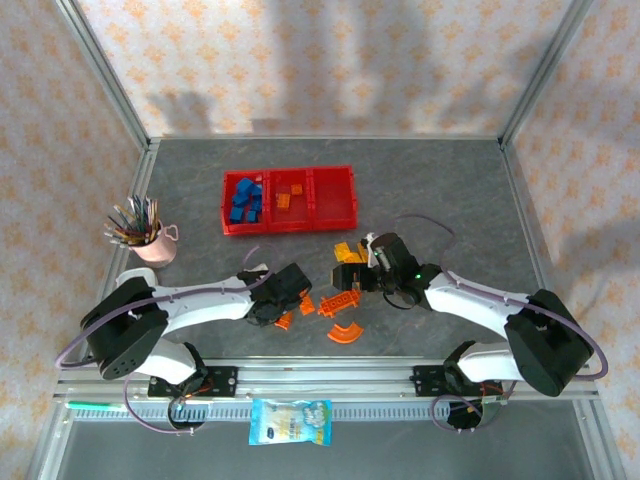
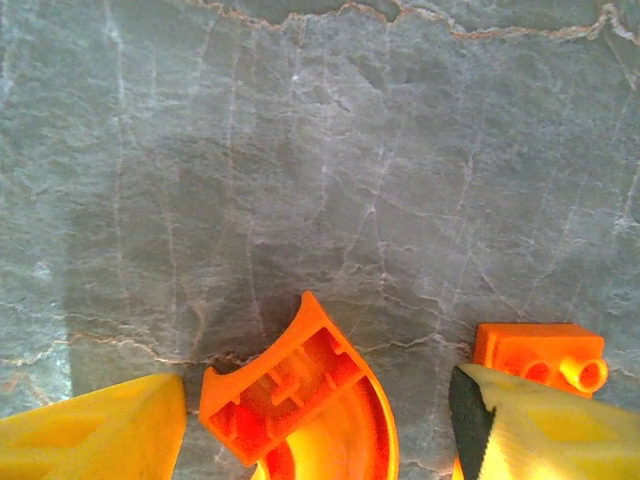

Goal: Sort the legos into containers by color
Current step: Pick up the lego from the middle-left of the table, then place the lego in the container.

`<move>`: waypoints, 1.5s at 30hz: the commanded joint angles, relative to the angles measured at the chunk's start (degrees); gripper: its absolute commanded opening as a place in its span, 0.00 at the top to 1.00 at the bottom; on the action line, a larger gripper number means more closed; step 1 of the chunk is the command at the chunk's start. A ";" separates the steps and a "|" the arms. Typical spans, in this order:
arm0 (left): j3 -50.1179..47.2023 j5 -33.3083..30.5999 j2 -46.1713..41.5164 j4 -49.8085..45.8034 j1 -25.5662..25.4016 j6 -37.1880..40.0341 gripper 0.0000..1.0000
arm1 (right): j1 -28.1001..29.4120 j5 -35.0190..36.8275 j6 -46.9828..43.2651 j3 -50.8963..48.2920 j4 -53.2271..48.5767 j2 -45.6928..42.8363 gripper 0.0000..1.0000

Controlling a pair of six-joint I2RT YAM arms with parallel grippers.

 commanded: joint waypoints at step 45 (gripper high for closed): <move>14.26 -7.56 -6.95 -3.82 13.68 18.04 0.73 | -1.54 2.93 1.22 9.61 -0.16 0.56 0.00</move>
